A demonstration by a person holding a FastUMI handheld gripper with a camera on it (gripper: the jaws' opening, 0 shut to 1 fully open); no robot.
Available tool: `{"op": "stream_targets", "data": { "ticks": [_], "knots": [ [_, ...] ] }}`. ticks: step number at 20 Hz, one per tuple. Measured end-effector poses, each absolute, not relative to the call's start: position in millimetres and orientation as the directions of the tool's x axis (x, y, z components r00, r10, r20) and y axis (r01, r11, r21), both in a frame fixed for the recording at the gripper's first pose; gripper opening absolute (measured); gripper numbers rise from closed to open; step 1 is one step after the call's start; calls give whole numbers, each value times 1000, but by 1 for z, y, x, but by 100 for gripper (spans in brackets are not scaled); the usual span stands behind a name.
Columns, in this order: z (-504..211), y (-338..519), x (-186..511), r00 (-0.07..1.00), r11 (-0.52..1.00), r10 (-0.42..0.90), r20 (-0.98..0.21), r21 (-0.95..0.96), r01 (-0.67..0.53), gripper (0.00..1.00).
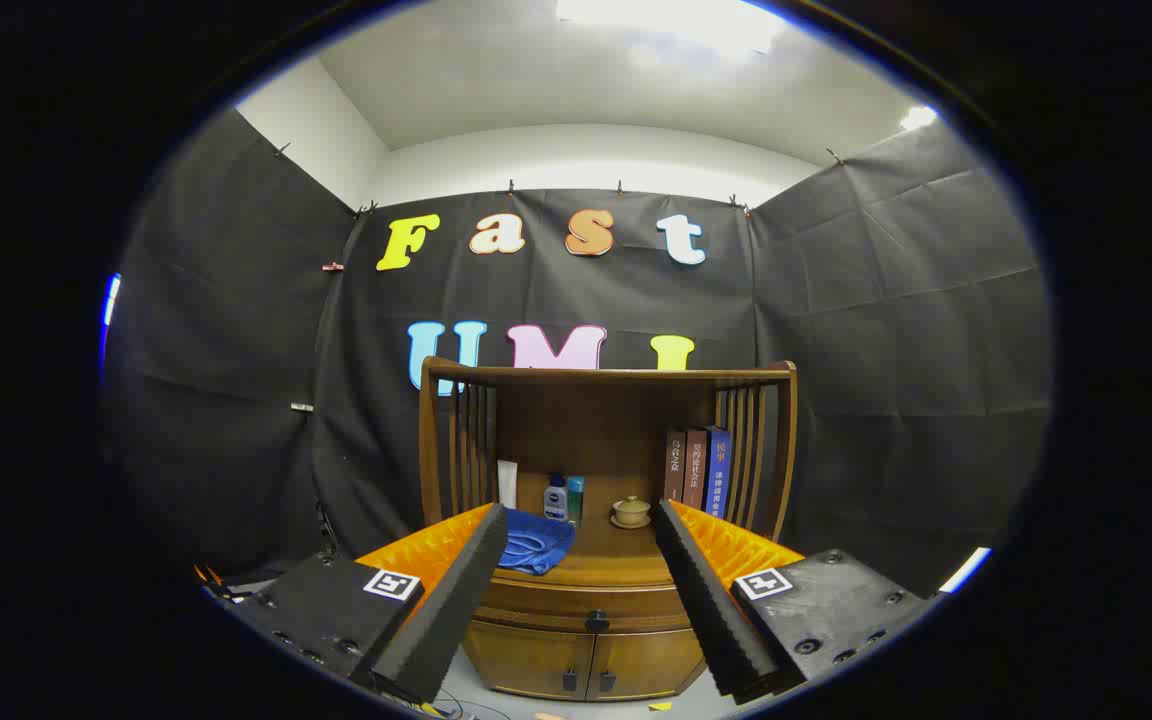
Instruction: Pull open the drawer, take out the items inside it, and place them on the countertop above the cabinet.
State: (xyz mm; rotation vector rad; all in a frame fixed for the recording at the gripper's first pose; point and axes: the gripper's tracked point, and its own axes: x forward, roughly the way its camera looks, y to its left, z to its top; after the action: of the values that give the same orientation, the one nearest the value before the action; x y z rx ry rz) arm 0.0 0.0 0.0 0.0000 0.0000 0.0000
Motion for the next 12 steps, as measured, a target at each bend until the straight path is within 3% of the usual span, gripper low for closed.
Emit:
{"op": "stream_targets", "data": {
  "ticks": [12],
  "knots": [
    [-4, -2, -7, 1000, 1000, -8, -10, -1, 8, 99]
  ]
}}
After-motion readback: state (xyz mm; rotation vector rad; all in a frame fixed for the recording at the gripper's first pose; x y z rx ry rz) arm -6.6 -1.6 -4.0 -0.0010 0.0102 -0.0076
